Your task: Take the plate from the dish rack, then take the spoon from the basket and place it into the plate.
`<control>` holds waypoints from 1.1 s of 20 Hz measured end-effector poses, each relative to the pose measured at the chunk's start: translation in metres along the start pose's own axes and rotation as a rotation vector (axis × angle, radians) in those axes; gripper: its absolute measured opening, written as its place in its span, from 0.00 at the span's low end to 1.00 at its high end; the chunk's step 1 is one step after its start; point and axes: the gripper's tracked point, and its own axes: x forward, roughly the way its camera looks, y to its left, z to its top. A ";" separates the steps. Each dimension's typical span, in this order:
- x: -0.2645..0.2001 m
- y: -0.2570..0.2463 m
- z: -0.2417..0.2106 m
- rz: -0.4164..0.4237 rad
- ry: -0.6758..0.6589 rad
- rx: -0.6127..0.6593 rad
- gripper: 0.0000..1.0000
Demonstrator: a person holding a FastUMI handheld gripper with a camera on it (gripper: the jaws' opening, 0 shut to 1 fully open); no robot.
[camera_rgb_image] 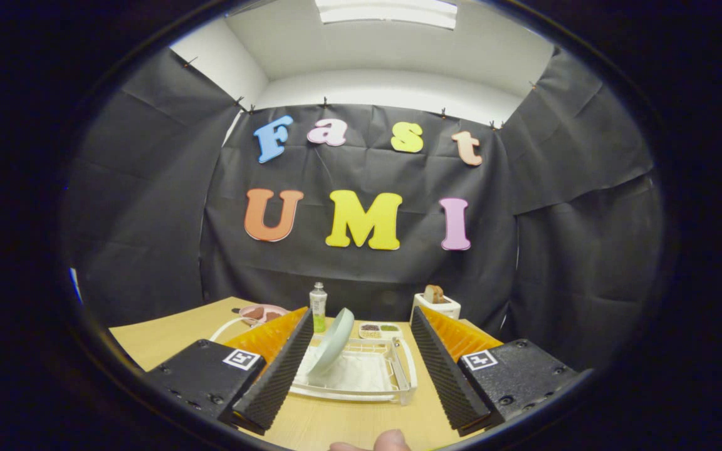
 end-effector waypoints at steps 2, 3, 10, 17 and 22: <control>0.009 -0.002 0.004 0.018 0.018 -0.028 1.00; 0.015 -0.002 0.005 0.031 0.035 -0.044 1.00; 0.077 0.001 0.044 0.136 0.188 -0.060 1.00; 0.147 0.014 0.010 0.192 0.492 -0.081 1.00; 0.179 0.032 -0.027 0.210 0.649 -0.044 1.00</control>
